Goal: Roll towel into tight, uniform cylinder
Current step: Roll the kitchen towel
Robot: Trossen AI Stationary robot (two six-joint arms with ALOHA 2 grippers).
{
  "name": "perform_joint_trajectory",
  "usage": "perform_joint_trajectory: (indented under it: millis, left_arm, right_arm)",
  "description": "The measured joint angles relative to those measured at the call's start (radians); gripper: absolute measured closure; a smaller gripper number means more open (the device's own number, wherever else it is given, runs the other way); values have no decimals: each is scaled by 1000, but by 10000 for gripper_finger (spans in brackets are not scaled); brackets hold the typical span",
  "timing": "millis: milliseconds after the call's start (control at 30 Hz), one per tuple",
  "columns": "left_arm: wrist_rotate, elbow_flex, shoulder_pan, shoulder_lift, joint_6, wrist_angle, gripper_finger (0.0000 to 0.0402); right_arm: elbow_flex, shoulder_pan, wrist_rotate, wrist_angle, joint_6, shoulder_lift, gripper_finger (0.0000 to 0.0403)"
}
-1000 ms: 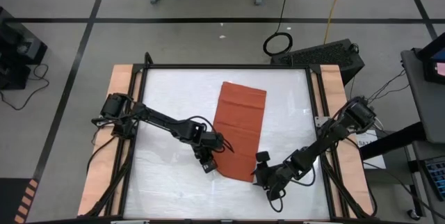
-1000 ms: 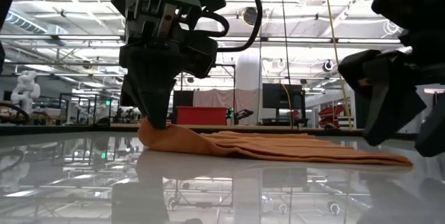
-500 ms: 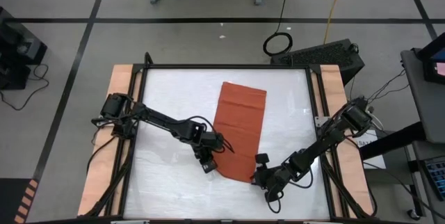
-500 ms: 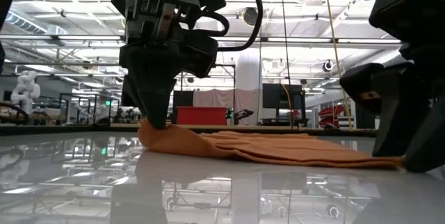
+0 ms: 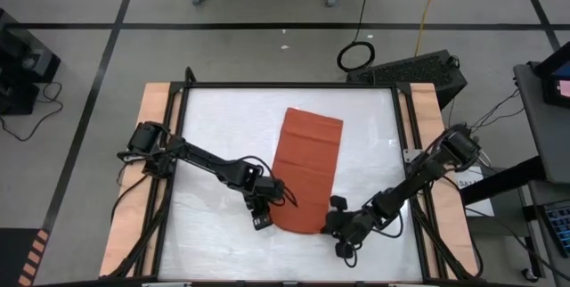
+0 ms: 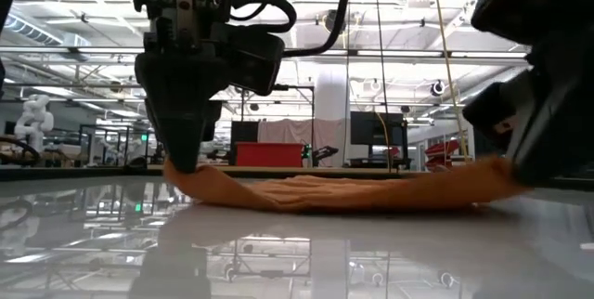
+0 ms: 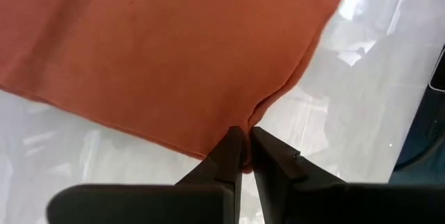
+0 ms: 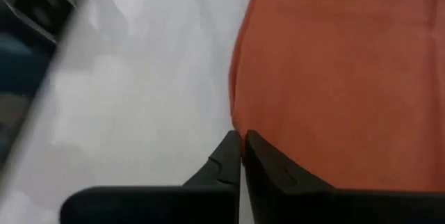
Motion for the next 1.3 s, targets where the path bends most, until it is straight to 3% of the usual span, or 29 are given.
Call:
perform_joint_trajectory:
  millis: [300, 733, 1100, 1300]
  left_arm:
    - [-18, 0, 0, -36, -42, 1, 395]
    - [-82, 0, 46, -47, -80, -13, 394]
    - [-131, 2, 46, 22, -50, -27, 395]
    - [-175, 2, 46, 23, -42, -11, 395]
  right_arm:
    - [0, 0, -2, -51, 236, -98, 402]
    - [1, -5, -7, -208, 621, -107, 403]
    - [-3, -37, -3, -278, 650, -107, 403]
    - [-3, -51, -55, -313, 636, -102, 403]
